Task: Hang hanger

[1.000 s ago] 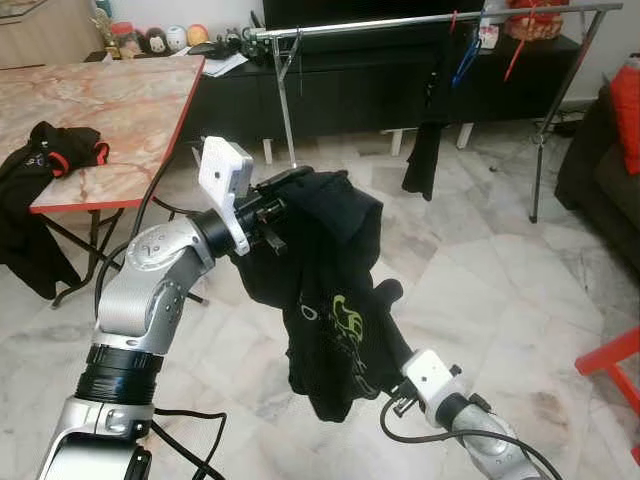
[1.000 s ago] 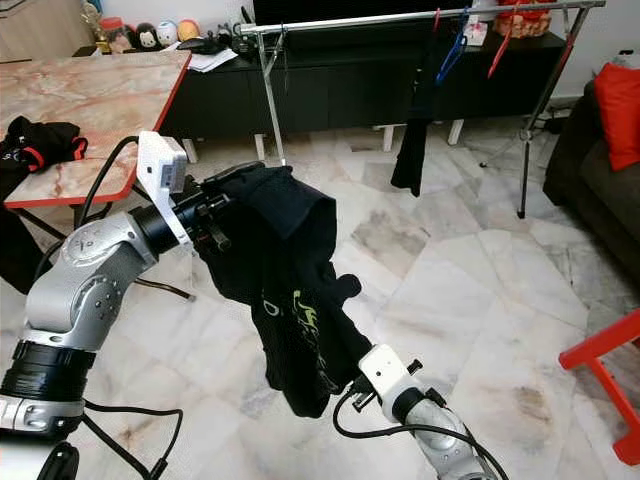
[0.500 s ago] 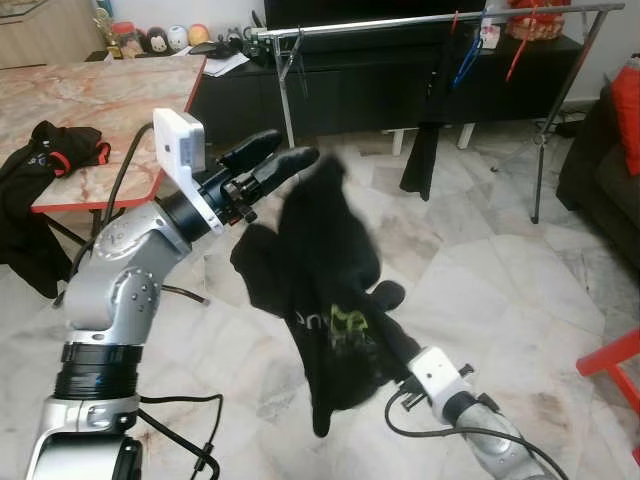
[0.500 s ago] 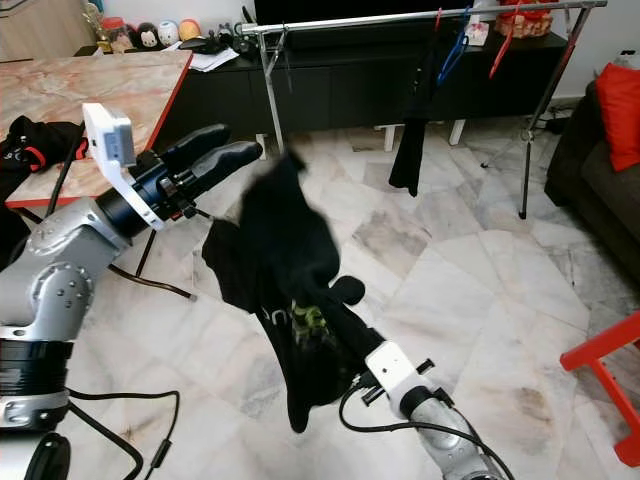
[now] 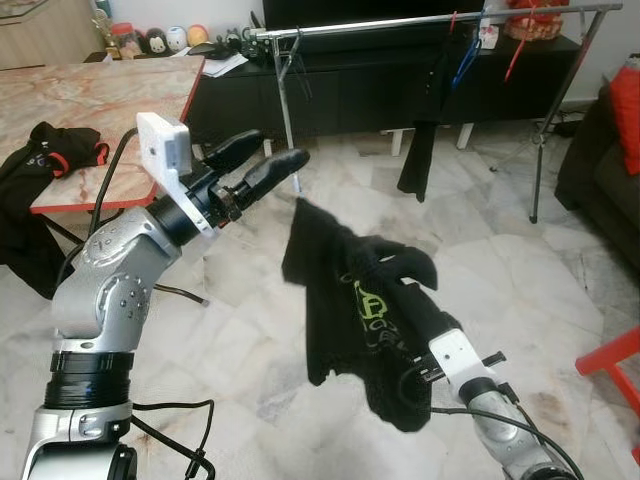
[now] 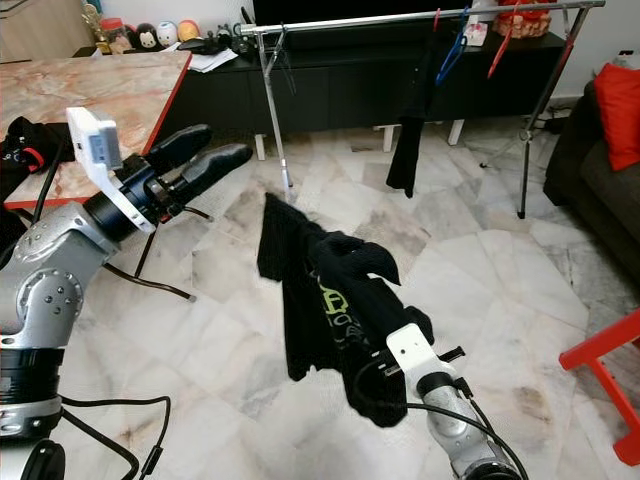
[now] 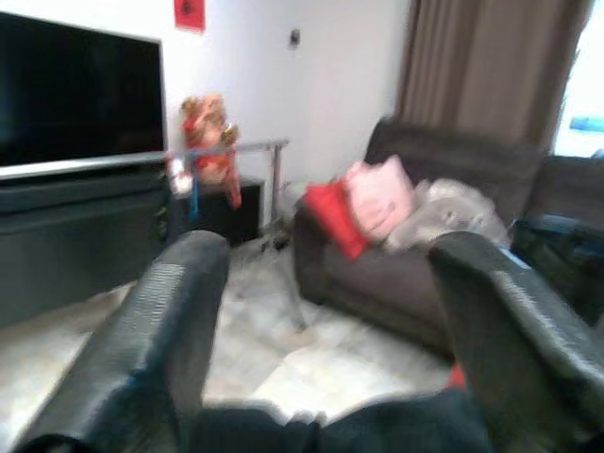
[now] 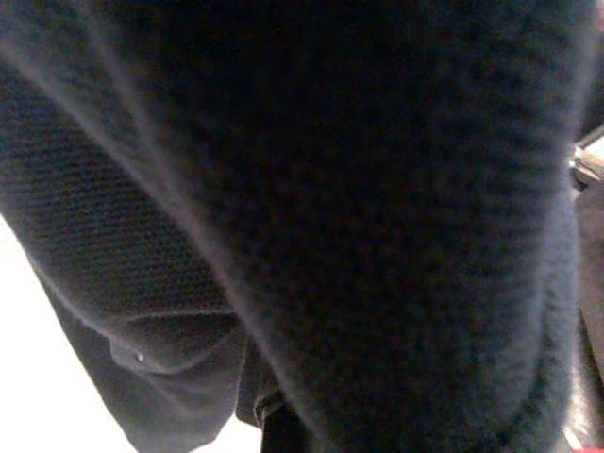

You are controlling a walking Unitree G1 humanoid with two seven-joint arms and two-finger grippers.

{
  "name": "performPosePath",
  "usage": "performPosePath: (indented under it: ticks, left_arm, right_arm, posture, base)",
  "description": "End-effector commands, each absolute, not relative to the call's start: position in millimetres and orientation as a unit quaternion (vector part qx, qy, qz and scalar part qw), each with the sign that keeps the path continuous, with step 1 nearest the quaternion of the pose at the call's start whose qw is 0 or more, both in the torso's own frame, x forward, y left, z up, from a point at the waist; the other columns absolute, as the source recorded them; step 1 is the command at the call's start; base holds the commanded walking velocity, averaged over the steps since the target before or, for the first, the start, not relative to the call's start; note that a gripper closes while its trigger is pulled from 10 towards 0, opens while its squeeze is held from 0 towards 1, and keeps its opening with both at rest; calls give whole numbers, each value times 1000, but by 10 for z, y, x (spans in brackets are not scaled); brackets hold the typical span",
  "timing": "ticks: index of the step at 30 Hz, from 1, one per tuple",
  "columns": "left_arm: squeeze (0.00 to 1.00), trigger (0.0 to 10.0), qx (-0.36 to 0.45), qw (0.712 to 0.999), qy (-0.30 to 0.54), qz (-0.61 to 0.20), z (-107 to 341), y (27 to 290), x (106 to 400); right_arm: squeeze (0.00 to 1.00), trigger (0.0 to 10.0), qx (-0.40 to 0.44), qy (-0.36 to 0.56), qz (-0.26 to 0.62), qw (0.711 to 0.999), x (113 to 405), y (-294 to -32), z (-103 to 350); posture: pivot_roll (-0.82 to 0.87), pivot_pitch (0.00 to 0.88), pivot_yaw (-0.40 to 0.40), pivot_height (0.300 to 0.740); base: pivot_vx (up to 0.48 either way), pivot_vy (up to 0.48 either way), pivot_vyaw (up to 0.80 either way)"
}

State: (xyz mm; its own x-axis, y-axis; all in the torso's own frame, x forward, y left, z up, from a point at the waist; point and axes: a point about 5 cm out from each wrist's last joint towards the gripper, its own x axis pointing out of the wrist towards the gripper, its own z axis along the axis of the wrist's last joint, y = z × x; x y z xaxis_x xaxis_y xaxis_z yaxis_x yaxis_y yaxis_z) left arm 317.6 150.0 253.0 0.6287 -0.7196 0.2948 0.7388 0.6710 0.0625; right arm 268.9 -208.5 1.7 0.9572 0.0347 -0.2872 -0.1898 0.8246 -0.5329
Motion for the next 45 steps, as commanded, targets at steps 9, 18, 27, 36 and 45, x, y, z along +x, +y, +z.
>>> performPosePath:
  ticks: [9, 18, 27, 36, 45]
  left_arm:
    - [0, 10000, 29, 852, -20, -523, 1956, 1164, 2912]
    - [0, 10000, 37, 861, -2, -507, 2062, 1058, 2963]
    - [0, 10000, 85, 882, 52, -461, 2189, 1038, 3058]
    - [0, 10000, 147, 861, 248, -419, 1669, 949, 3007]
    - [0, 10000, 147, 855, 292, -402, 1592, 940, 3002]
  right_arm:
    - [0, 0, -277, 119, 104, 948, 2712, -1815, 7]
    - [0, 0, -305, 114, 135, 936, 2702, -1736, -9]
    - [0, 0, -348, 124, 161, 915, 2614, -1697, -107]
    - [0, 0, -434, 116, 199, 871, 2561, -1664, -176]
    - [0, 0, -444, 127, 199, 864, 2512, -1686, -232]
  posture:
    - [25, 8, 36, 740]
    - [29, 3, 32, 740]
    - [38, 0, 35, 740]
    - [36, 0, 39, 740]
    - [34, 0, 44, 740]
  base:
    - [0, 0, 0]
    - [0, 0, 0]
    - [0, 0, 0]
    - [0, 0, 0]
    - [0, 0, 0]
